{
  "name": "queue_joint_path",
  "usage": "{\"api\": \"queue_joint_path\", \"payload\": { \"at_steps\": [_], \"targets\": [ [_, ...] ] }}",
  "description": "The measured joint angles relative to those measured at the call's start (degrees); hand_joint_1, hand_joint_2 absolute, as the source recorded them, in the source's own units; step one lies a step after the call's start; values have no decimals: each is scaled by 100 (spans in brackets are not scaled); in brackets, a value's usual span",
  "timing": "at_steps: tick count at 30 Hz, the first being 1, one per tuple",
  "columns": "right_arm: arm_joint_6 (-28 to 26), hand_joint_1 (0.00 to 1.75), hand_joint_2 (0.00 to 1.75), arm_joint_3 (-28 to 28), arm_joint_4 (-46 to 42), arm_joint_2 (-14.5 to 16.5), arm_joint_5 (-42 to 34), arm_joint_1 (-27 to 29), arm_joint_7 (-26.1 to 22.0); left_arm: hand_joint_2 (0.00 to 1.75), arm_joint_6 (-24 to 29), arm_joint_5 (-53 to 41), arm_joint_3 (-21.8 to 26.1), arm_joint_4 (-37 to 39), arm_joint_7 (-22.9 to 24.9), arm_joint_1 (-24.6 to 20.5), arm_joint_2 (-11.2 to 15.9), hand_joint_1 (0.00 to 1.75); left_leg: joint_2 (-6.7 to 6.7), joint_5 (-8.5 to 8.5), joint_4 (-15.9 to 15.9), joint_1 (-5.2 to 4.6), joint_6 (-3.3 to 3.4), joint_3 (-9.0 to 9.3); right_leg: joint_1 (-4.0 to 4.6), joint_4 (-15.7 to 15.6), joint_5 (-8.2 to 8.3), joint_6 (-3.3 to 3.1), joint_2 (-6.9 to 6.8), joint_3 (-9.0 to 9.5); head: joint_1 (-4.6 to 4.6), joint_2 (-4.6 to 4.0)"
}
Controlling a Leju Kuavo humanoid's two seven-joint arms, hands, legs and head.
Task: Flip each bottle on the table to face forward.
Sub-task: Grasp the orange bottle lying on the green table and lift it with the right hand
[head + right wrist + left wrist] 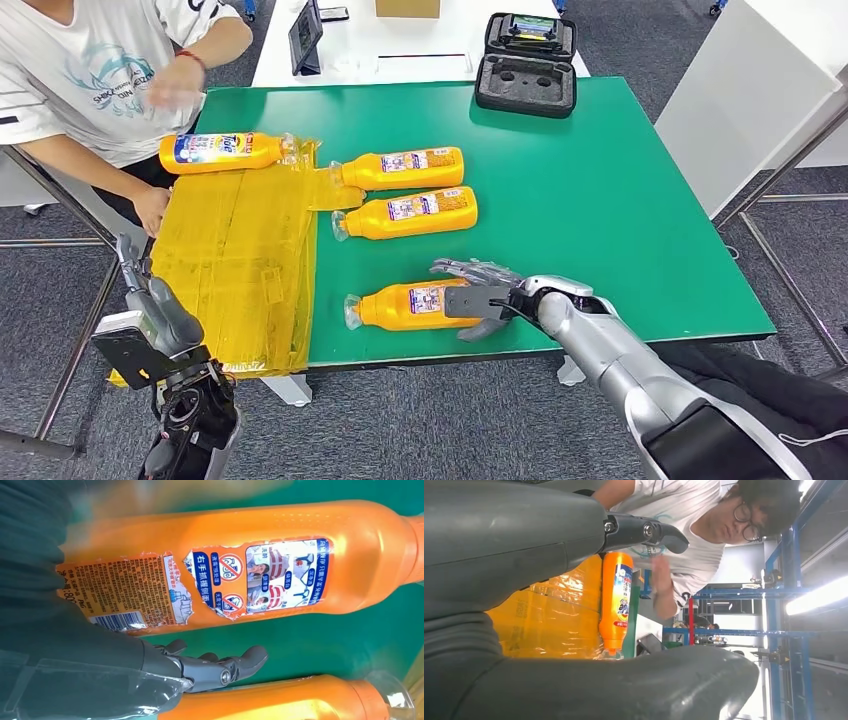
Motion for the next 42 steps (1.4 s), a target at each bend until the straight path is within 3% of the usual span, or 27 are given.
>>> {"api": "queue_joint_path", "payload": {
  "at_steps": [16, 17, 20, 21, 22, 42],
  "targets": [
    [-325, 0, 175, 218, 274, 115, 208, -147, 226, 0, 2, 4, 27, 39, 0, 35, -1, 0, 0, 0, 0, 0, 0, 0, 0, 0, 0, 0, 0, 1, 1, 0],
    [-346, 16, 175, 226, 287, 128, 227, -153, 245, 0, 2, 13, 33, 39, 0, 37, -1, 0, 0, 0, 0, 0, 0, 0, 0, 0, 0, 0, 0, 1, 1, 0],
    [-408, 138, 175, 259, 323, 167, 304, -173, 316, 0, 2, 85, 49, 43, 0, 43, -1, 0, 0, 0, 0, 0, 0, 0, 0, 0, 0, 0, 0, 1, 0, 0],
    [-421, 165, 175, 273, 334, 179, 328, -180, 337, 0, 2, 106, 51, 45, 0, 45, -1, 0, 0, 0, 0, 0, 0, 0, 0, 0, 0, 0, 0, 1, 0, 0],
    [-431, 170, 175, 287, 345, 187, 349, -188, 352, 0, 2, 117, 51, 48, 0, 48, -1, 0, 0, 0, 0, 0, 0, 0, 0, 0, 0, 0, 0, 1, 1, 0],
    [-603, 175, 175, 370, 455, 216, 352, -190, 266, 0, 2, 230, 54, 96, 0, 87, -1, 0, 0, 0, 0, 0, 0, 0, 0, 0, 0, 0, 0, 0, 1, 0]
  ]
}}
